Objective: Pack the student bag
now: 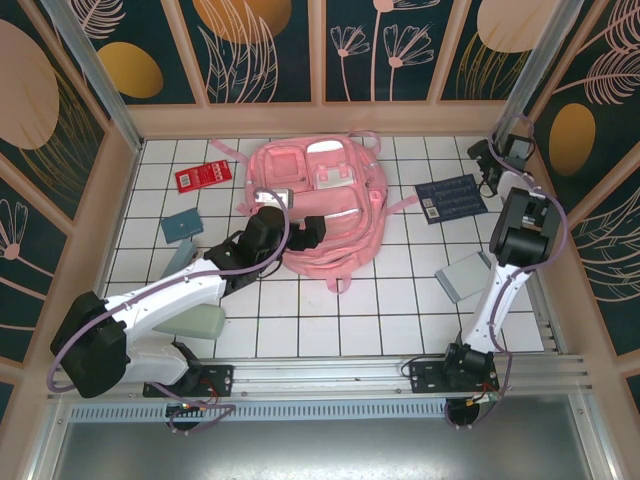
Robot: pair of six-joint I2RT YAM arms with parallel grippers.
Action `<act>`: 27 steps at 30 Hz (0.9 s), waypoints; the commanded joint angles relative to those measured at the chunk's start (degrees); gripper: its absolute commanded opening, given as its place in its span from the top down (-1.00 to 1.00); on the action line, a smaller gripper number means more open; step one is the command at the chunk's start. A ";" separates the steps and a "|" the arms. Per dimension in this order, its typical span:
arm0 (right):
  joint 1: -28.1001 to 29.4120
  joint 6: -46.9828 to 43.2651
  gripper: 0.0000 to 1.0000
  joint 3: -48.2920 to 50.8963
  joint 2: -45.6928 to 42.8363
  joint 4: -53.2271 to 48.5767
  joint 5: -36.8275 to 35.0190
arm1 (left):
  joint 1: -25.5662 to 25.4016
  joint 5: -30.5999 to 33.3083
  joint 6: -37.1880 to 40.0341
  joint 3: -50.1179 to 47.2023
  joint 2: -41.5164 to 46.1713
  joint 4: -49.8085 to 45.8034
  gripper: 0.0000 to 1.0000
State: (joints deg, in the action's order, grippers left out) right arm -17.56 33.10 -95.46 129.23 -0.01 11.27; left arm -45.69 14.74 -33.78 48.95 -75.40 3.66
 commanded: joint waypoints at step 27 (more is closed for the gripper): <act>18.54 -4.90 -0.98 25.35 -17.54 -3.76 3.15 | 0.40 -3.06 -1.73 -5.08 1.03 5.52 -0.97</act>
State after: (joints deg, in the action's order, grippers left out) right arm 0.12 26.46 -75.26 116.66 -4.64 14.72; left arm -45.65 12.36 -34.74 44.84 -75.40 7.22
